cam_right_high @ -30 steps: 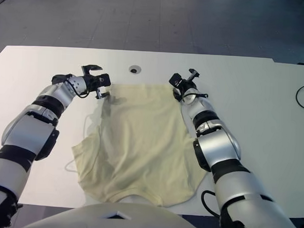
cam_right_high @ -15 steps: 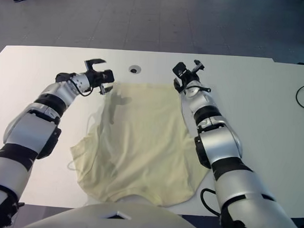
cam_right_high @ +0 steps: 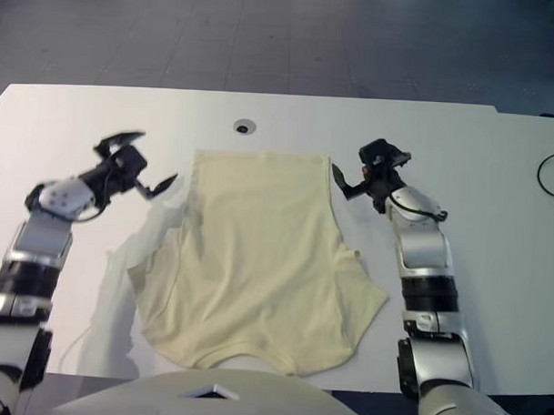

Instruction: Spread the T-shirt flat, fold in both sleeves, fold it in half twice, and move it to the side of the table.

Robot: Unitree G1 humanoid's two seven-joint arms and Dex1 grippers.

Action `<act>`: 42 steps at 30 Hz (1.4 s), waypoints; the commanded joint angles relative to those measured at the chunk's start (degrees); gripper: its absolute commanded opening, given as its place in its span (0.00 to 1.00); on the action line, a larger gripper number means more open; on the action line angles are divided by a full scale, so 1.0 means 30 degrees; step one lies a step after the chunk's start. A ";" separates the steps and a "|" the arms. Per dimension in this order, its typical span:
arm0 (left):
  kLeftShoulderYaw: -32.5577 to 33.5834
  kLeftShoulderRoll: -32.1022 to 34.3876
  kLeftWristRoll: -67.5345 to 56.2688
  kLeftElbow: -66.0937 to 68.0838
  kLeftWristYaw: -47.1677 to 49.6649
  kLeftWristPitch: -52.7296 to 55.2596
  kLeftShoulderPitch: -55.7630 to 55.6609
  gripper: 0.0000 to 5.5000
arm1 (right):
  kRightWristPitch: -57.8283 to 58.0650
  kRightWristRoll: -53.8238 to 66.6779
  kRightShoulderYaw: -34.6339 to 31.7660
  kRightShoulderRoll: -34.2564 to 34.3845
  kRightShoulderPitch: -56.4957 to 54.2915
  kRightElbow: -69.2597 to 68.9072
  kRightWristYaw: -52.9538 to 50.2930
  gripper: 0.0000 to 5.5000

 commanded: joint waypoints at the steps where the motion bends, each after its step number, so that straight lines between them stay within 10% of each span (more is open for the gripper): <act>1: 0.6304 -0.0811 -0.6392 -1.6658 -0.0488 0.8759 1.2634 0.94 | 0.6500 0.6579 -0.4899 -0.1436 0.8029 -1.2989 0.2463 0.98; 15: 0.2995 0.1909 -0.3585 -1.8484 -0.0279 1.0602 1.2144 0.98 | 0.3826 0.2703 0.0080 -0.5546 0.9172 -1.3974 0.4426 0.98; 28: -0.3118 0.2781 0.1992 -1.2658 0.0588 0.7821 0.8262 0.98 | -0.0943 -0.5274 0.6340 -0.4042 0.3979 -0.5724 0.0899 0.98; 42: -0.4760 0.1093 0.3208 -0.3174 0.1294 0.5601 0.0392 0.98 | -0.4818 -0.7620 0.6937 -0.0458 -0.2394 0.6740 -0.3166 0.98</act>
